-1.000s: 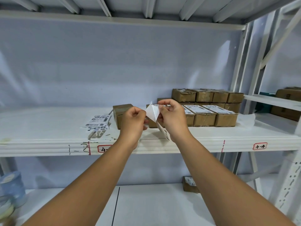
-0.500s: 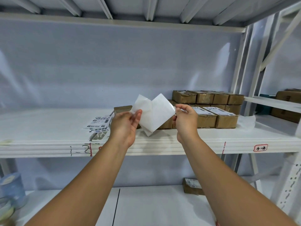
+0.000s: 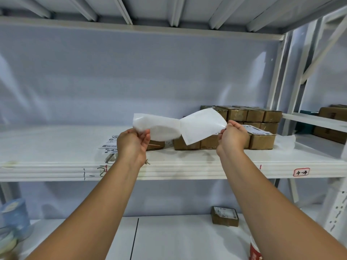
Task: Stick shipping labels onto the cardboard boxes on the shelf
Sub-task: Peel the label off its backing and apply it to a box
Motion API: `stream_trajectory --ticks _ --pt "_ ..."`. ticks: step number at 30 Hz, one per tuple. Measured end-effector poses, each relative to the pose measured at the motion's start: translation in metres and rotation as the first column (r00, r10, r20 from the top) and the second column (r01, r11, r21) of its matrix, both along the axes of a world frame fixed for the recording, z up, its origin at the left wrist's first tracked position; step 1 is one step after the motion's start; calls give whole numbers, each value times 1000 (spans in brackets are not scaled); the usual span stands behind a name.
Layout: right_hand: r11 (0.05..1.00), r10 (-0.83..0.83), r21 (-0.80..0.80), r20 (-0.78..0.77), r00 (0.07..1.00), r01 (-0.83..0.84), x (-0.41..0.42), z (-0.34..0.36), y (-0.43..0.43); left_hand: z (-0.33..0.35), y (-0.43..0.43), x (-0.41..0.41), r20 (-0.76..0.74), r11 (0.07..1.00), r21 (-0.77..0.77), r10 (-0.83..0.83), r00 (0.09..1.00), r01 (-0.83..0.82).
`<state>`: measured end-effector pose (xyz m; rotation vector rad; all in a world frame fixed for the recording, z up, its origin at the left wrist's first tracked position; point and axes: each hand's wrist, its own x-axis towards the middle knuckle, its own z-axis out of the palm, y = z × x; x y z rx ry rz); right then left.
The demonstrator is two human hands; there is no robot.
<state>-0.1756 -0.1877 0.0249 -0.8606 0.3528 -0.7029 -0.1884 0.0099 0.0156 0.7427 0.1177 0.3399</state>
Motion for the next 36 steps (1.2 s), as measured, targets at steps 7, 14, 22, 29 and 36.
stream_trajectory --ticks 7,14,22,29,36 --pt "994 -82 77 63 995 77 0 8 -11 -2 12 4 16 972 167 163 987 -163" --pt "1000 -14 19 223 975 10 -8 22 7 7 -5 -16 254 664 738 -109 961 -120" --pt "978 164 -174 275 948 -119 -17 30 43 12 -44 -12 289 -73 954 -30 957 -291" --pt "918 351 -296 304 886 -263 -29 38 60 31 -55 -10 361 187 900 191 913 -395" --pt "644 357 -737 50 933 -207 -34 16 56 34 -46 -2 314 408 819 271 910 -404"
